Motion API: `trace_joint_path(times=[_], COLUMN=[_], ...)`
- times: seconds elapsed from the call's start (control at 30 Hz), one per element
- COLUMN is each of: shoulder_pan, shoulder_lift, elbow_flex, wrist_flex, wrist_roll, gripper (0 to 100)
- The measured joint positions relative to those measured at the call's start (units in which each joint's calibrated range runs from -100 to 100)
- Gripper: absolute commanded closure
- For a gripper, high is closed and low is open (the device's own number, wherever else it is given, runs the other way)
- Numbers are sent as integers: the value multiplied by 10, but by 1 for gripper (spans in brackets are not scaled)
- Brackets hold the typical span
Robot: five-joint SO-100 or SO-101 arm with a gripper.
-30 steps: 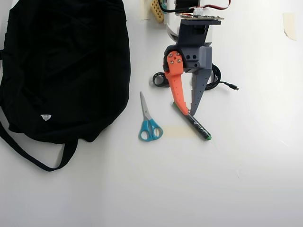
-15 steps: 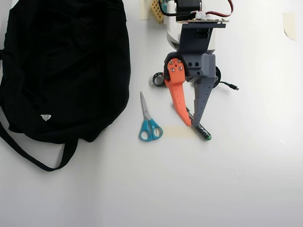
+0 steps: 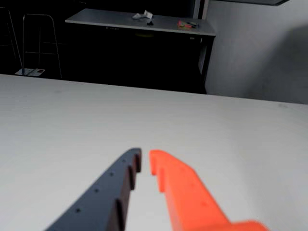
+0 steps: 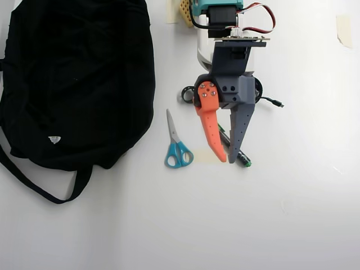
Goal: Put the green marker into the black bag
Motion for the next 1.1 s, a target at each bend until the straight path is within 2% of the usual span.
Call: trace_joint_path(times=[0.53,1.1], shoulder_pan=[0,-15], shoulder_lift=[0,0], elbow_flex=[-2,-24], wrist_flex=[2,278], wrist_roll=[1,1], gripper=[97,98])
